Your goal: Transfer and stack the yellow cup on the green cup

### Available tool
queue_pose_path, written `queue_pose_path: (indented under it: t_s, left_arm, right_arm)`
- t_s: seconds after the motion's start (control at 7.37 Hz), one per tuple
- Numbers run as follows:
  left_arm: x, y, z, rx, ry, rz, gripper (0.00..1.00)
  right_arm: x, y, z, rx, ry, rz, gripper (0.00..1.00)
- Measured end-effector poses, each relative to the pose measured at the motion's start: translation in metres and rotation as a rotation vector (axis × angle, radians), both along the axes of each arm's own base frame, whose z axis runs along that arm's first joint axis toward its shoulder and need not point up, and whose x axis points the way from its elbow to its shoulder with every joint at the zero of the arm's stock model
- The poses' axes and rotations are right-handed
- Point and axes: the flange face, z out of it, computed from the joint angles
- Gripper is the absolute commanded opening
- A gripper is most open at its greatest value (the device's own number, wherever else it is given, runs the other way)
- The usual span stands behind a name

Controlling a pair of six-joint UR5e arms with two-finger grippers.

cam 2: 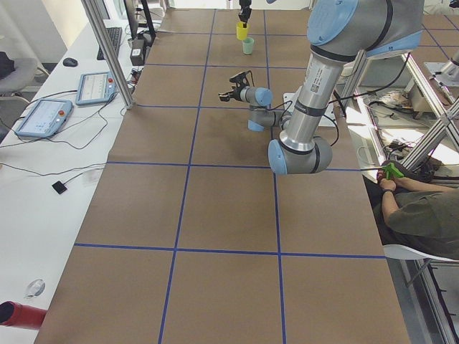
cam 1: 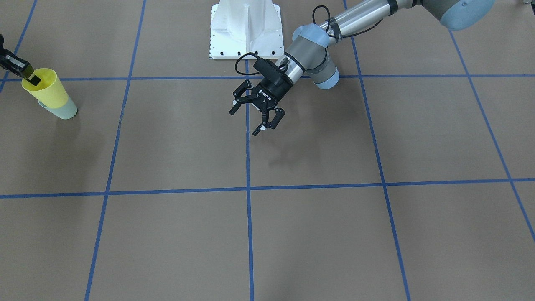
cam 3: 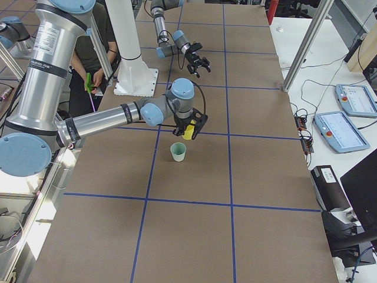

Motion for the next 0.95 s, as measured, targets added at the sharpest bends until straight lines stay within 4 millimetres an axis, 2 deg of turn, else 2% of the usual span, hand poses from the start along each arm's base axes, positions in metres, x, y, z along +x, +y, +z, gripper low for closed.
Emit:
queue_pose_path:
  t_s: [0.54, 0.95]
  left_arm:
    - [0.0, 0.0, 0.0, 0.0, 0.0, 0.0, 0.99]
    - [0.0, 0.001, -0.001, 0.0, 0.002, 0.002, 0.99]
  right_arm:
    - [0.005, 0.006, 0.043, -0.08, -0.018, -0.051, 0.0]
    - [0.008, 0.012, 0.054, -0.109, -0.031, -0.064, 0.0]
